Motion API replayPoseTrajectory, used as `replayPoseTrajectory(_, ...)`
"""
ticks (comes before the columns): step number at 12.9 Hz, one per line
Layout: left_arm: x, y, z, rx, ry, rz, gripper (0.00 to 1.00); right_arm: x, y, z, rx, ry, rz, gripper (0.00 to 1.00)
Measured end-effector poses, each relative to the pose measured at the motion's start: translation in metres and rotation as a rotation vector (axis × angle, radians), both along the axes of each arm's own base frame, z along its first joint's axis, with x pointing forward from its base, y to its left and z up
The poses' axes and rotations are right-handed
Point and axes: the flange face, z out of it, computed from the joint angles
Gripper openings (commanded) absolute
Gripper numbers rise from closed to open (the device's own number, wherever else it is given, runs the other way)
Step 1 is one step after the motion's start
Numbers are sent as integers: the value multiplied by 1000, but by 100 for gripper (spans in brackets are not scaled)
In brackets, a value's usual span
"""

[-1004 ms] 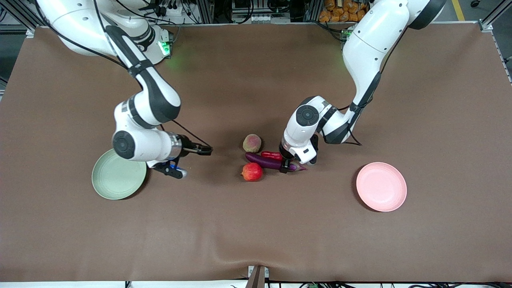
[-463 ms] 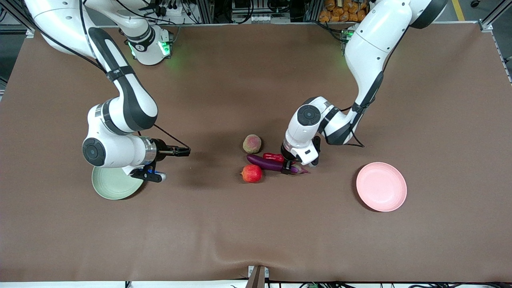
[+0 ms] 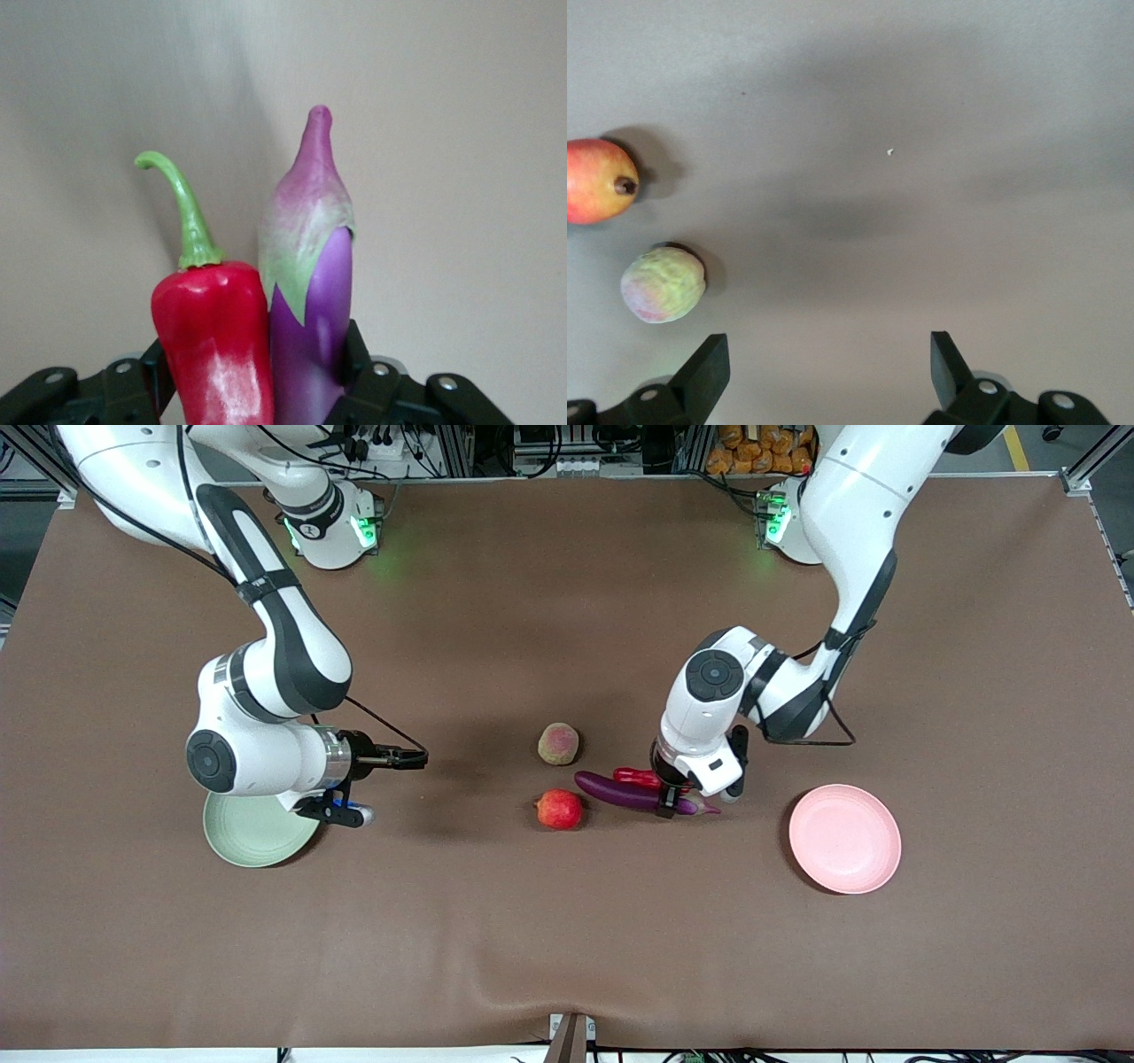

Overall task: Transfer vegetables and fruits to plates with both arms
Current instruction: 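Carry the chili and eggplant to the pink plate with the left gripper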

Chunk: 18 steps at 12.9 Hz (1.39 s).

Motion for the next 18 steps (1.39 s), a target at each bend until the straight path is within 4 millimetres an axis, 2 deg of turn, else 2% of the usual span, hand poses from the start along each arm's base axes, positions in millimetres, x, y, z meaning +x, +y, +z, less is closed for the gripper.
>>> replayPoseTrajectory(2,8,17,15,14,5,-42,0,-4,20,1,-10,-6,-34,100)
replayPoseTrajectory(4,17,33,21,21,19,-98,0,-16,65,-4,-31,-17,-74,100)
replayPoseTrajectory(7,32,59,32,35,46,-187,0,-40,135,-30,-45,-50,-129,100)
replayPoseTrajectory(9,44,82,39,47,62,-258,0,-55,171,-50,-40,-78,-145,100)
replayPoseTrajectory(11,58,116,43,64,76,-340,0,-65,196,-63,-25,-112,-145,100)
replayPoseTrajectory(15,82,203,39,92,101,-512,0,-75,224,-74,8,-177,-167,100)
replayPoseTrajectory(18,92,271,17,86,134,-602,0,-90,241,-93,3,-174,-140,100)
